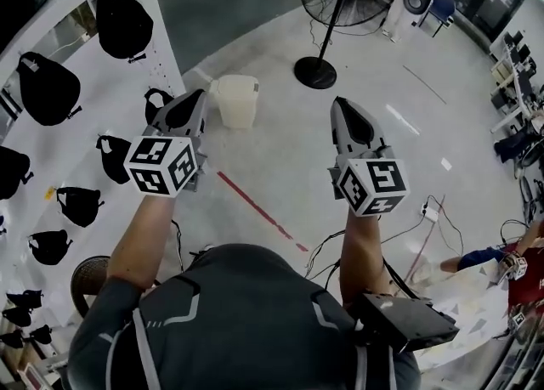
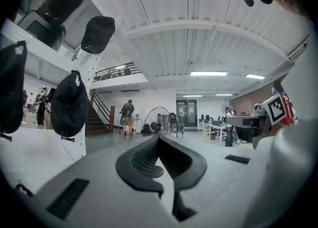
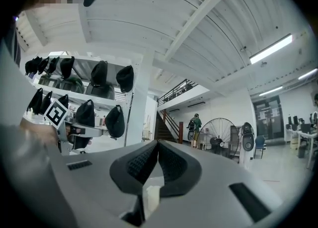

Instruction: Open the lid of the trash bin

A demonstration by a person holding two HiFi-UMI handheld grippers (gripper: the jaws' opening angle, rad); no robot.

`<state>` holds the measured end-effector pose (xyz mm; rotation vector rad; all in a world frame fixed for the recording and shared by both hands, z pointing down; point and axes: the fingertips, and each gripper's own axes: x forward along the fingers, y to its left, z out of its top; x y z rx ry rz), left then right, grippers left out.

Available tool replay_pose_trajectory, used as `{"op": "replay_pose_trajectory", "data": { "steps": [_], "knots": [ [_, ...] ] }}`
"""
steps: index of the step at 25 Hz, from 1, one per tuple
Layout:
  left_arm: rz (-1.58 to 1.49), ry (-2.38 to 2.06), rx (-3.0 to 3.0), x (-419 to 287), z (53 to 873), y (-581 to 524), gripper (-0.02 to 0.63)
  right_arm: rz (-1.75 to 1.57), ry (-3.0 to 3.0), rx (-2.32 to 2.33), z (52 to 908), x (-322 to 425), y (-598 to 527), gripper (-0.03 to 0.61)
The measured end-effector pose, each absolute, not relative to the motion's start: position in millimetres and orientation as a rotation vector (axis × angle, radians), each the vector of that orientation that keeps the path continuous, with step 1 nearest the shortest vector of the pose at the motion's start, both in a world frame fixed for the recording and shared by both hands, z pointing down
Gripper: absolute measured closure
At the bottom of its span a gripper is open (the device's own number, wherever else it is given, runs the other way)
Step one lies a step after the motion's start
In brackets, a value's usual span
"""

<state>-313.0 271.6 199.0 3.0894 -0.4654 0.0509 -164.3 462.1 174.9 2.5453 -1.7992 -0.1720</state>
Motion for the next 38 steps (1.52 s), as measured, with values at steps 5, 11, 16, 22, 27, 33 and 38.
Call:
{"op": "replay_pose_trajectory", "data": {
  "steps": [5,11,16,22,27,33,38],
  "knots": [
    [0.076,-0.442,3.114,-290,201,295,0.606,-0.140,-1.823,2.562,190,-137,481,0.552],
    [0.102,-0.380,3.122,-259,212,270,0.606,-0.088,-1.814,2.566,212,-116,457,0.552],
    [0.073,-0.348,3.093,-200,211,238,0.606,-0.075,-1.756,2.588,197,-62,440,0.552],
    [0.041,-0.322,3.124,-195,233,149,0.606,-0.076,-1.684,2.621,216,-56,358,0.552],
    [0.043,-0.335,3.094,-151,234,93,0.607,-0.045,-1.678,2.579,210,-22,305,0.552],
    [0.020,-0.340,3.061,-103,229,34,0.607,-0.028,-1.680,2.591,204,35,238,0.552],
    [0.047,-0.373,3.026,-101,244,-12,0.606,-0.002,-1.721,2.554,211,41,181,0.552]
  ]
}}
